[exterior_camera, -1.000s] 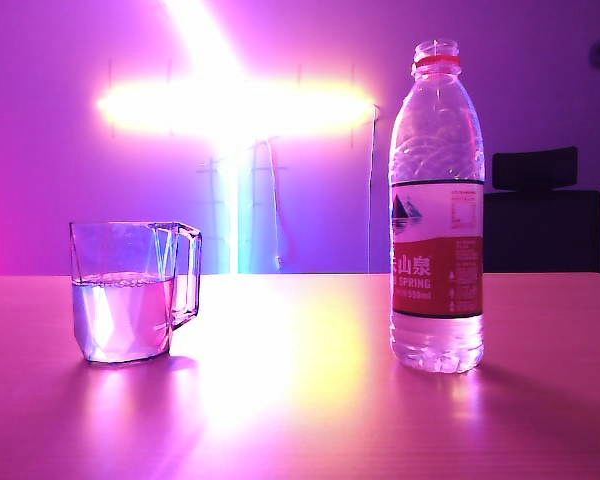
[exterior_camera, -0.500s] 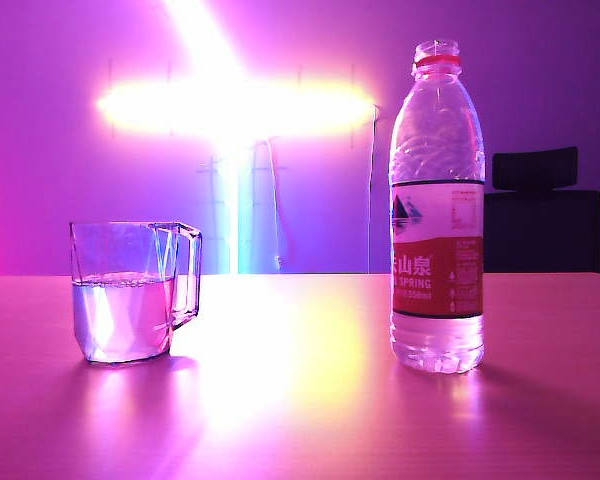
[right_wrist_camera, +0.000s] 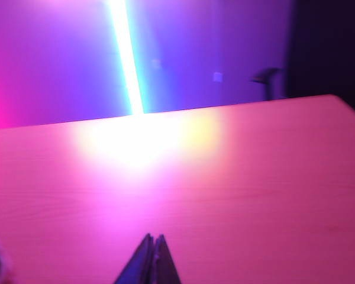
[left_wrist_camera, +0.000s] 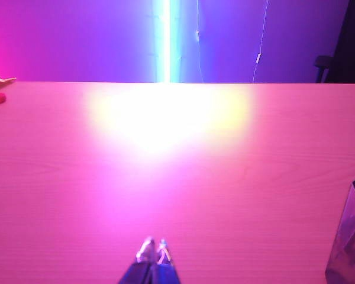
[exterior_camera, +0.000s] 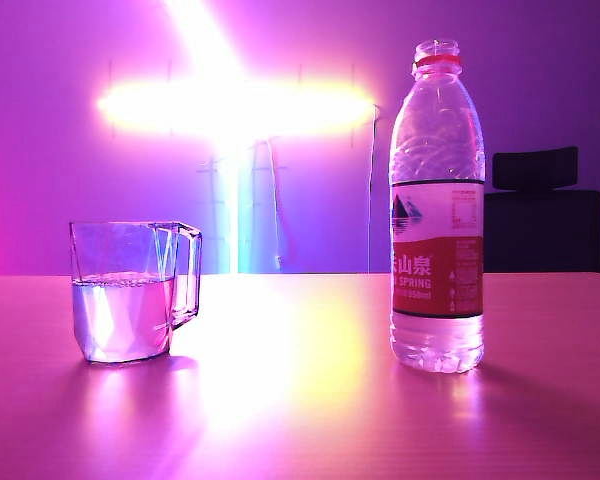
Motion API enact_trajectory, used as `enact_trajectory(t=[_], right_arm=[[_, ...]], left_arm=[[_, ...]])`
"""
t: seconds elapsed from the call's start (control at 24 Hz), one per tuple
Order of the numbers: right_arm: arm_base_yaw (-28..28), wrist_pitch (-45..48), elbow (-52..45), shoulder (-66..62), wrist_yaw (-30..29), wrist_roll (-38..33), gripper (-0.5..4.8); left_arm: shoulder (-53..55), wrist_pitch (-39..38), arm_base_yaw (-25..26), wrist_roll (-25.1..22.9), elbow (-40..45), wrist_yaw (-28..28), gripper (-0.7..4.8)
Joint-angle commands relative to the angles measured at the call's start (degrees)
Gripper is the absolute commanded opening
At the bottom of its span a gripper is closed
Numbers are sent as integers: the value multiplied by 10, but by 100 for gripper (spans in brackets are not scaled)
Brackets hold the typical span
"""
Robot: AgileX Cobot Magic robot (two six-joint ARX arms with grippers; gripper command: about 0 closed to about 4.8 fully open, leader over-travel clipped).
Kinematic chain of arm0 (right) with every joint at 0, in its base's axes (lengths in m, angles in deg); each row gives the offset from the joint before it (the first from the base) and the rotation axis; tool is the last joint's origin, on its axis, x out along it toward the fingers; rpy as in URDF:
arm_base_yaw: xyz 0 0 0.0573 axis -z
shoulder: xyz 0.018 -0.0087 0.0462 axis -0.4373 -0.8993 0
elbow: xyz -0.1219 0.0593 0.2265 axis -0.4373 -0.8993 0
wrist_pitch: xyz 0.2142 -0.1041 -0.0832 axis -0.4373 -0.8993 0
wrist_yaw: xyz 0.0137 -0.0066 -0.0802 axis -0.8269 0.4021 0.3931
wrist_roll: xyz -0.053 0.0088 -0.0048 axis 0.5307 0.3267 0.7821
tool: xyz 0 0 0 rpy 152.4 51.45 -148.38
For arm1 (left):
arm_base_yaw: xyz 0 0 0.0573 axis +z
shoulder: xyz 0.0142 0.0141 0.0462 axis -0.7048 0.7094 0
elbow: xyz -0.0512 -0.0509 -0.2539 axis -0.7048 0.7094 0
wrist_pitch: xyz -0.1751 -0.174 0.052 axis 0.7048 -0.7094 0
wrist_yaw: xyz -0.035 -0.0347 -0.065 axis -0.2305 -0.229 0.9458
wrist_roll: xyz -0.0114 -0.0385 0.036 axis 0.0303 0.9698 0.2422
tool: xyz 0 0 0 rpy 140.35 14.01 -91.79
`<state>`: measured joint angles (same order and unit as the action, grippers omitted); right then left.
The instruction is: Pick up the mineral water bottle on the table and pour water into the mug until it's half full.
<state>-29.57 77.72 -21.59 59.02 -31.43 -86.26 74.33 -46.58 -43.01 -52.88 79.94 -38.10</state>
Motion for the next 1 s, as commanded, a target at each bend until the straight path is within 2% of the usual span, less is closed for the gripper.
enact_trajectory(t=[0.04,0.08,0.17,0.42,1.0], right_arm=[[102,75,-25,0,-94,3,-1],[135,96,-34,0,-131,3,-1],[154,115,-42,1,-143,3,-1],[118,117,-45,1,-61,8,-1],[40,112,-45,1,-2,25,-1]], left_arm=[[1,7,0,2,-2,2,-2],[1,7,0,2,-2,2,-2],[1,7,0,2,-2,2,-2],[1,7,0,2,-2,2,-2],[1,7,0,2,-2,2,-2]])
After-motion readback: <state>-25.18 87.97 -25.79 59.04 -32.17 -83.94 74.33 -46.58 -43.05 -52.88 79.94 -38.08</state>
